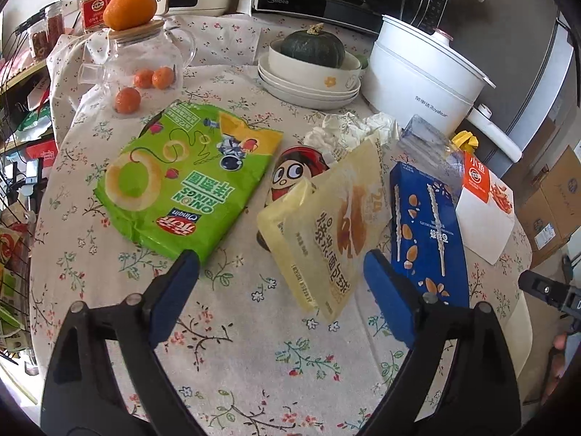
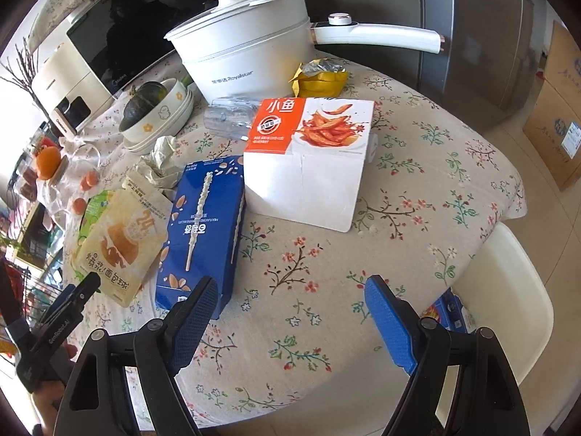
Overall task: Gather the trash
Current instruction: 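Grasp the beige snack bag with the left tool while the right grasps the blue box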
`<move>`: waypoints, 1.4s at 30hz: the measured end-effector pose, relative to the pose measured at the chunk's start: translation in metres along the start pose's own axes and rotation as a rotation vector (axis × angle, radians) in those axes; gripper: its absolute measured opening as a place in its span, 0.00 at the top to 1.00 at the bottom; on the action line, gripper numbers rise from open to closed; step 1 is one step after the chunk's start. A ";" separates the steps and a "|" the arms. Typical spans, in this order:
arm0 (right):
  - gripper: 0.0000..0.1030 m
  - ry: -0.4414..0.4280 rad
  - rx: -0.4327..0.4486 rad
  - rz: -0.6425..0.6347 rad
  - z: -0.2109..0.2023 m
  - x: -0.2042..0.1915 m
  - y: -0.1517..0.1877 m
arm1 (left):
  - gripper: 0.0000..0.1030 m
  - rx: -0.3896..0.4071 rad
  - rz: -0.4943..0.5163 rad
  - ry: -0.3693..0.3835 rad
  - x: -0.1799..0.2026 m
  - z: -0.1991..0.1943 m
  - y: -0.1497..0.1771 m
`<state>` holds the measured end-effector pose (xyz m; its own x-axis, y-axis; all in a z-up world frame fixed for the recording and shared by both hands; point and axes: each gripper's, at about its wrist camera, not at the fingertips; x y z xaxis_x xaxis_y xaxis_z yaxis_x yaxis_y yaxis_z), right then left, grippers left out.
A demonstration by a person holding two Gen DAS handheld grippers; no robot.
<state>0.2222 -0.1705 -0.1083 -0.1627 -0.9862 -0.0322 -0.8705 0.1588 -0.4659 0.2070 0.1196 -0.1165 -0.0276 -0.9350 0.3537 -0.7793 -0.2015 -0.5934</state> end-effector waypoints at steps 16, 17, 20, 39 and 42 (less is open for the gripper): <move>0.18 -0.047 -0.002 -0.013 0.037 -0.075 0.006 | 0.97 -0.021 -0.056 0.097 0.000 0.000 -0.005; 0.17 -0.048 -0.004 -0.010 0.039 -0.079 0.005 | 0.98 -0.010 -0.059 0.110 0.000 -0.006 -0.007; 0.16 -0.062 -0.018 -0.003 0.045 -0.090 0.004 | 0.99 0.036 -0.051 0.134 -0.001 -0.030 -0.011; 0.07 0.089 0.050 -0.108 0.078 -0.139 0.007 | 1.00 0.054 -0.013 0.059 -0.018 -0.069 -0.006; 0.08 0.075 0.038 -0.130 0.075 -0.133 0.008 | 1.00 0.057 -0.007 0.055 -0.017 -0.071 -0.005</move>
<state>0.2721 -0.0415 -0.1744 -0.0855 -0.9917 0.0962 -0.8683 0.0269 -0.4953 0.1673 0.1569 -0.0679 -0.0574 -0.9164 0.3961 -0.7429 -0.2259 -0.6302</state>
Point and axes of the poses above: each gripper's, at about its wrist camera, not at the fingertips, and z roughly the way its jaws point, x to its right, y to its underside, and after that the axes turned 12 degrees about y, right-handed
